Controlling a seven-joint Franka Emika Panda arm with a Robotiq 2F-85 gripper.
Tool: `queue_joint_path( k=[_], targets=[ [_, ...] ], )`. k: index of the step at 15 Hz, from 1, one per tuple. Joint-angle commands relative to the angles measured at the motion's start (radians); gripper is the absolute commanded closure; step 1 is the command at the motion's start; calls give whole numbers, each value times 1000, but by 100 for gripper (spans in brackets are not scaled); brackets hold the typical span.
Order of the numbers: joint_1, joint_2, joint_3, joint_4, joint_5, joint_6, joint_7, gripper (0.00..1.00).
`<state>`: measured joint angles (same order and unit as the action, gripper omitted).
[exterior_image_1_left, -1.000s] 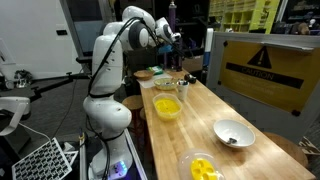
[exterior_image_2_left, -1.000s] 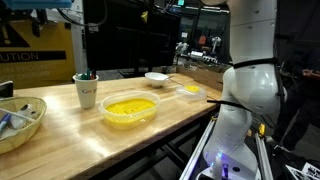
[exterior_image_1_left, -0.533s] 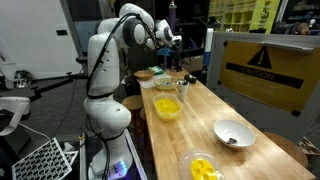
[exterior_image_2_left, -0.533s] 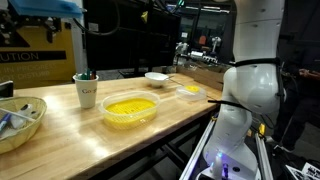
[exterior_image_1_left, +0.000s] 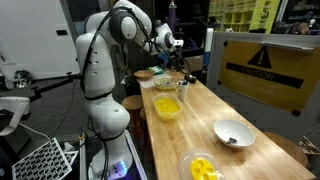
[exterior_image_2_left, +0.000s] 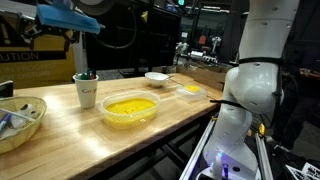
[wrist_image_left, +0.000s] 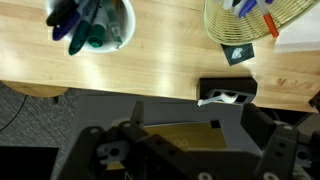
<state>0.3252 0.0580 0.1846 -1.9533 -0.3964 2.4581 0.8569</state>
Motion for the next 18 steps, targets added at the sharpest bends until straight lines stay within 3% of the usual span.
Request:
queue_joint_path(
  k=[1,8,18],
  targets=[
    [-47,-122,3,-171,36,99,20,0],
    [-112,-222,30,-326,14,186,68,0],
    [-167,-238,55,-406,59,270,65,0]
  ],
)
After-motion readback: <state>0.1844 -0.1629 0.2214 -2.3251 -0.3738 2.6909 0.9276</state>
